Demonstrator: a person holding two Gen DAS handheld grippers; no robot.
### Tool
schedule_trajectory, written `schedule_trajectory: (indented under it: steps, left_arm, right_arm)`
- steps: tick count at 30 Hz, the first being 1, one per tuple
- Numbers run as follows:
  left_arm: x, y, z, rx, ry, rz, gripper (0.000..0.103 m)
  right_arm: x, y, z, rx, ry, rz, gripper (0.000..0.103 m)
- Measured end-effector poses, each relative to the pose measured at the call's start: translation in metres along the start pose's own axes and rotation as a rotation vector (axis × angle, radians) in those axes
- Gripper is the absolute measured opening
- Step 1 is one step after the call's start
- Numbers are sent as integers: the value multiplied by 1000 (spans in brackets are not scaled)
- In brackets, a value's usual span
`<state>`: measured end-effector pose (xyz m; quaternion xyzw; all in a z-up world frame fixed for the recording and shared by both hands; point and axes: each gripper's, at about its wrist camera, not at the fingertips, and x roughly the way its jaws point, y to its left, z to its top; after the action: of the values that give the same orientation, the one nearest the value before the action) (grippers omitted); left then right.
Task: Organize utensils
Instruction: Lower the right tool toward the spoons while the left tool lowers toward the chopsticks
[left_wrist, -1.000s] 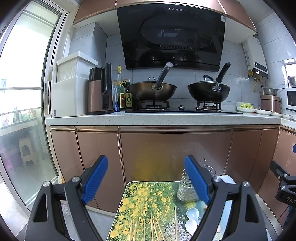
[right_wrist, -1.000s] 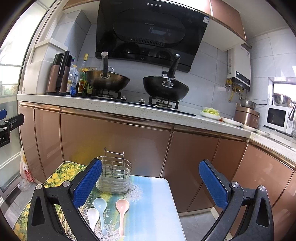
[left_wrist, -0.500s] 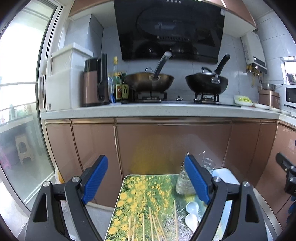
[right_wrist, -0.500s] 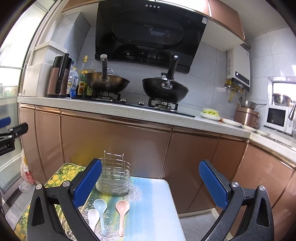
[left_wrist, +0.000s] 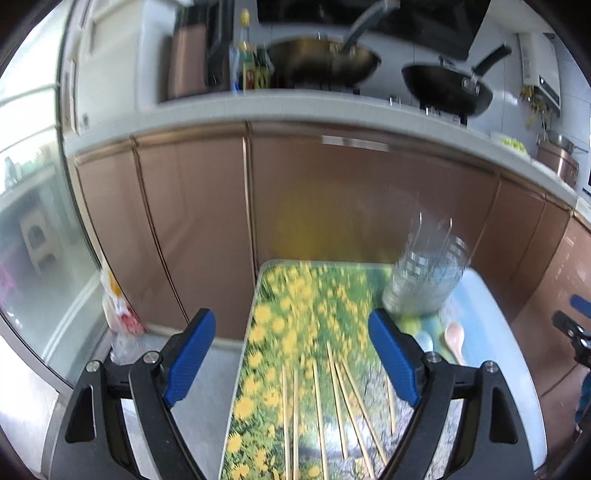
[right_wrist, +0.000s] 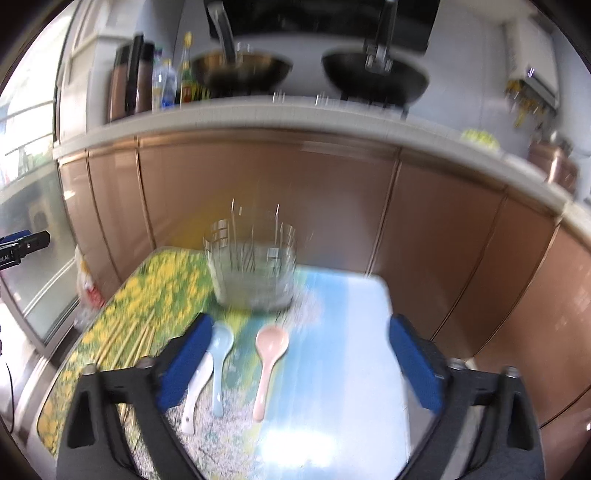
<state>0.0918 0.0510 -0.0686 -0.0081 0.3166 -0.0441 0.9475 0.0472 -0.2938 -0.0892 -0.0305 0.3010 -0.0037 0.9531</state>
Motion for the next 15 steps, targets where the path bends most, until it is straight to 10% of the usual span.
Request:
schedule_trajectory:
  steps: [7,15]
  left_arm:
    - [47,-32,-21,16,171,-160,82]
    - [75,-44,-28,31,229,-167,82]
  right_arm:
    - [78,-18,-19,46,201,236,50]
    - [148,13,-37,9,344,469,32]
